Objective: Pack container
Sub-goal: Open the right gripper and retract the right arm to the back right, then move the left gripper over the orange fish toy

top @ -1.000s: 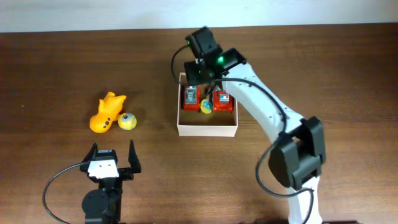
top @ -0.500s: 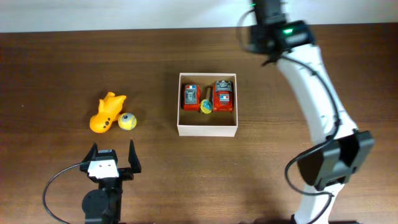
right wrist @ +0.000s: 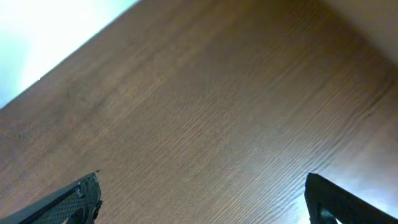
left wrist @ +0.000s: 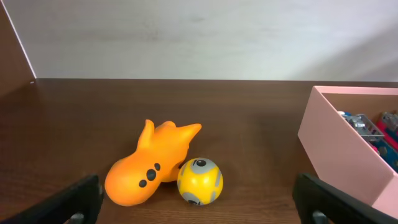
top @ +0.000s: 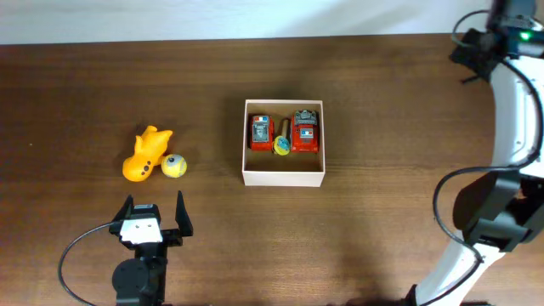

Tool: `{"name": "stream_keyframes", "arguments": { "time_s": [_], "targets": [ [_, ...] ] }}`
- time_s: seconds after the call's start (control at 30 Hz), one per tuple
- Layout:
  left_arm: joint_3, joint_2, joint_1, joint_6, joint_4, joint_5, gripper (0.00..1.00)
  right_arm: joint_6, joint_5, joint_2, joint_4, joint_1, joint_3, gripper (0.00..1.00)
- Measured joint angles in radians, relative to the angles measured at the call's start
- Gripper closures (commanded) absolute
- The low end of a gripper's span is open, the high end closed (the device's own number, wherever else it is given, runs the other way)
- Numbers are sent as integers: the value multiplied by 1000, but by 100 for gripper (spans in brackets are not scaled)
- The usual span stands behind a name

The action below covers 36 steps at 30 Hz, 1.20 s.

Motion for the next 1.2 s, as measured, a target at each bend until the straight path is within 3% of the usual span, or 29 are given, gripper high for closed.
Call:
{"name": "stream_keyframes", "arguments": {
  "time_s": [0.27,0.57,0.77,1.03,1.2],
  "targets": [
    [0,0,0,0,0,0,1,6,-160,14,-44,-37,-10,1],
    [5,0,0,0,49,26,1,6,-205,14,-44,-37,-10,1],
    [190,134,21,0,-179,25,1,6,-211,14,-44,-37,-10,1],
    [729,606,99,0,-473,27,1,6,-211,14,-45,-37,-10,1],
    [1018,902,107,0,-840,60,1,6,-214,14,-45,-37,-10,1]
  ]
}}
